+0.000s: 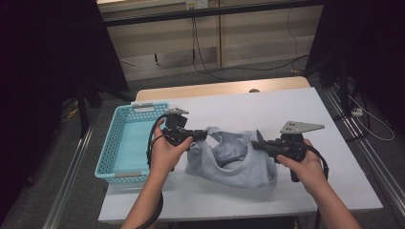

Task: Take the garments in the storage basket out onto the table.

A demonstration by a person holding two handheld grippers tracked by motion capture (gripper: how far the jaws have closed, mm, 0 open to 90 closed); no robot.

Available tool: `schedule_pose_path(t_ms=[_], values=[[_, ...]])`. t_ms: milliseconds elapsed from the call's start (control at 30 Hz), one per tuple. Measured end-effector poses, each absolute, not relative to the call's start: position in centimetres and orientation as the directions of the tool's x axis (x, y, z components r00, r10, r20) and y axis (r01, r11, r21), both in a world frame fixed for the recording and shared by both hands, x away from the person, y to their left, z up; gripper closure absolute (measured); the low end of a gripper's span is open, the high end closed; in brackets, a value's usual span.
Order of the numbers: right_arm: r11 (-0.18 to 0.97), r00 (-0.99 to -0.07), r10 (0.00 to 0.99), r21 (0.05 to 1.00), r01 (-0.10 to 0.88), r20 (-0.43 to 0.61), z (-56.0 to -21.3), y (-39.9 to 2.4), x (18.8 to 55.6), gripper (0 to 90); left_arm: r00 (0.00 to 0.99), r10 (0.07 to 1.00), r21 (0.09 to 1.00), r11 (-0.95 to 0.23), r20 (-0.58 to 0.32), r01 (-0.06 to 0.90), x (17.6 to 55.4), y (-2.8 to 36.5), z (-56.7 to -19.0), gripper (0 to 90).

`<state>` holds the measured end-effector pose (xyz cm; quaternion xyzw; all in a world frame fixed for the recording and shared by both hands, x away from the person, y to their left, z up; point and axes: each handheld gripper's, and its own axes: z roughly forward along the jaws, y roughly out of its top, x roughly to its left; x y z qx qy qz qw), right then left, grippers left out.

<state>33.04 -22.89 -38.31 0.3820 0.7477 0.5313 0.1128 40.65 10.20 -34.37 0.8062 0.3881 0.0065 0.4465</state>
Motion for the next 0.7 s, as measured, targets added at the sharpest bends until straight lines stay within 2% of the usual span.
schedule_pose_path(t_ms=[400,700], values=[[0.121,-0.648,0.730,0.892,0.435,0.217,-37.1,-24.6,33.6,88.4,0.694,0.642,0.737,-0.287,-0.326,0.612,41.2,10.6,-32.8,85.7],[0.119,-0.660,0.720,0.898,0.424,0.216,-36.8,-24.0,34.1,88.4,0.690,0.642,0.732,-0.285,-0.334,0.620,41.3,10.9,-32.5,85.9]])
